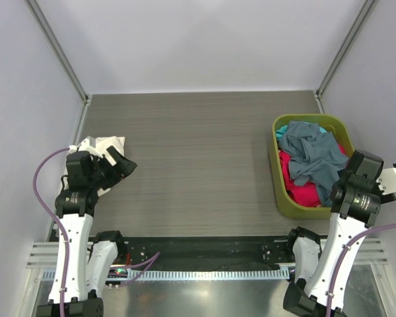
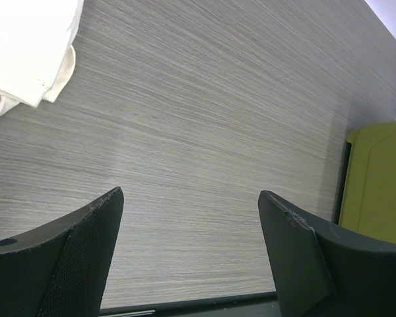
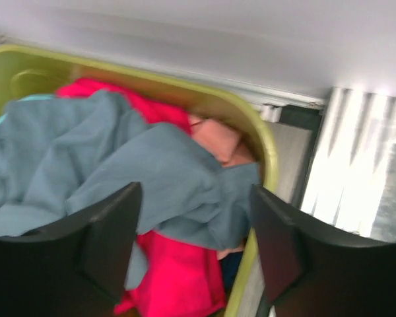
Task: Fold and stack the t-shirts
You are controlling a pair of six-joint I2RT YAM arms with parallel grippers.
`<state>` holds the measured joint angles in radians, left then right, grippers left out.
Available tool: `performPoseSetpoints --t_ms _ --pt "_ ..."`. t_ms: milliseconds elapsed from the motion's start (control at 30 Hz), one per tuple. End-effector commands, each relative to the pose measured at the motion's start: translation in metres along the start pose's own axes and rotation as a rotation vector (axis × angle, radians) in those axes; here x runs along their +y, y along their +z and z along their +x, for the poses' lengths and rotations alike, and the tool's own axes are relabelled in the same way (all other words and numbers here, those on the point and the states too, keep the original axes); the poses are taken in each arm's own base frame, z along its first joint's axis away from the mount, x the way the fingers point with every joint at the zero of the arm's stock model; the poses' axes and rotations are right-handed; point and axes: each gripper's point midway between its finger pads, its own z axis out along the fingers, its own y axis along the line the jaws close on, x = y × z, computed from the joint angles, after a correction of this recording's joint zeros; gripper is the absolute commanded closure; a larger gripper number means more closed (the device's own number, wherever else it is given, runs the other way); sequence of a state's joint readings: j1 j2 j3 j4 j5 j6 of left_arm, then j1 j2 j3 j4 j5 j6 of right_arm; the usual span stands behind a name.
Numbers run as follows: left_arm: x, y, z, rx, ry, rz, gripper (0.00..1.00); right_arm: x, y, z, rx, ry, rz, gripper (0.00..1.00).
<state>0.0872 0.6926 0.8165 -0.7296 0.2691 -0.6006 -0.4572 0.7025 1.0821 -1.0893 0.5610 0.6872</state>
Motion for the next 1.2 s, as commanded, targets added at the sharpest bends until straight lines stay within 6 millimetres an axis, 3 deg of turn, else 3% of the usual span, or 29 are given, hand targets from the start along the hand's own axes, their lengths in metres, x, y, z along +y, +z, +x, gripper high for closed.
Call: performPoseSetpoints --t_ms 0,100,133,200,233,300,367,400,433,467,500,567,700,733,833,933,1000,1067,1100,1133,1167 --pt "-0.008 0.000 -0.007 -0.026 0.025 0.038 0.16 0.042 -0.020 -0.011 0.019 -0.021 -0.239 0.25" --pt "-0.007 0.000 -0.007 -0.028 0.025 0.035 0.16 0.093 -0.045 0.001 0.132 -0.025 -0.528 0.19" --pt "-0.007 0.000 -0.007 -0.027 0.025 0.034 0.16 0.121 -0.068 0.012 0.231 -0.021 -0.716 0.19" --pt "-0.007 0.000 -0.008 -0.031 0.024 0.033 0.16 0.144 -0.078 0.019 0.322 0.019 -0.819 0.19" --pt "-0.006 0.000 -0.007 -0.032 0.023 0.029 0.16 0.160 -0.090 0.012 0.311 0.025 -0.922 0.20" --pt "-0.006 -0.001 -0.008 -0.039 0.025 0.028 0.16 0.176 -0.095 0.010 0.322 0.020 -0.984 0.20" --pt "-0.005 -0.001 -0.009 -0.045 0.024 0.022 0.16 0.197 -0.113 0.009 0.328 -0.016 -1.067 0.19" --pt "-0.004 -0.001 -0.009 -0.047 0.022 0.018 0.16 0.211 -0.109 0.023 0.375 -0.063 -1.061 0.19" --pt "-0.004 -0.001 -0.010 -0.050 0.022 0.016 0.16 0.226 -0.137 0.039 0.407 -0.143 -1.128 0.19" --pt "-0.003 -0.001 -0.010 -0.052 0.020 0.007 0.16 0.236 -0.134 0.049 0.381 -0.194 -1.078 0.18" --pt "-0.001 -0.001 -0.011 -0.055 0.017 0.000 0.16 0.250 -0.133 0.074 0.414 -0.274 -1.049 0.18" --pt "0.001 0.000 -0.012 -0.057 0.015 -0.011 0.16 0.261 -0.149 0.106 0.406 -0.411 -1.012 0.17" --pt "0.003 0.000 -0.012 -0.059 0.012 -0.026 0.16 0.274 -0.146 0.178 0.478 -0.567 -0.959 0.16" --pt "0.004 -0.001 -0.012 -0.062 0.011 -0.030 0.16 0.275 -0.136 0.199 0.500 -0.606 -0.920 0.16" --pt "0.005 -0.001 -0.013 -0.066 0.011 -0.037 0.16 0.277 -0.115 0.239 0.527 -0.697 -0.845 0.16" --pt "0.006 0.000 -0.013 -0.064 0.008 -0.045 0.17 0.262 -0.088 0.261 0.518 -0.741 -0.737 0.16" --pt "0.007 0.000 -0.012 -0.064 0.008 -0.047 0.16 0.248 -0.071 0.263 0.487 -0.729 -0.663 0.14" --pt "0.007 0.000 -0.012 -0.062 0.007 -0.050 0.16 0.219 -0.043 0.268 0.467 -0.743 -0.570 0.12" --pt "0.007 0.000 -0.013 -0.065 0.007 -0.051 0.16 0.216 -0.030 0.255 0.458 -0.677 -0.558 0.09" --pt "0.008 0.000 -0.012 -0.062 0.006 -0.053 0.16 0.191 -0.014 0.267 0.513 -0.685 -0.519 0.09" --pt "0.008 0.000 -0.012 -0.062 0.006 -0.053 0.16 0.182 -0.002 0.263 0.530 -0.646 -0.506 0.09"
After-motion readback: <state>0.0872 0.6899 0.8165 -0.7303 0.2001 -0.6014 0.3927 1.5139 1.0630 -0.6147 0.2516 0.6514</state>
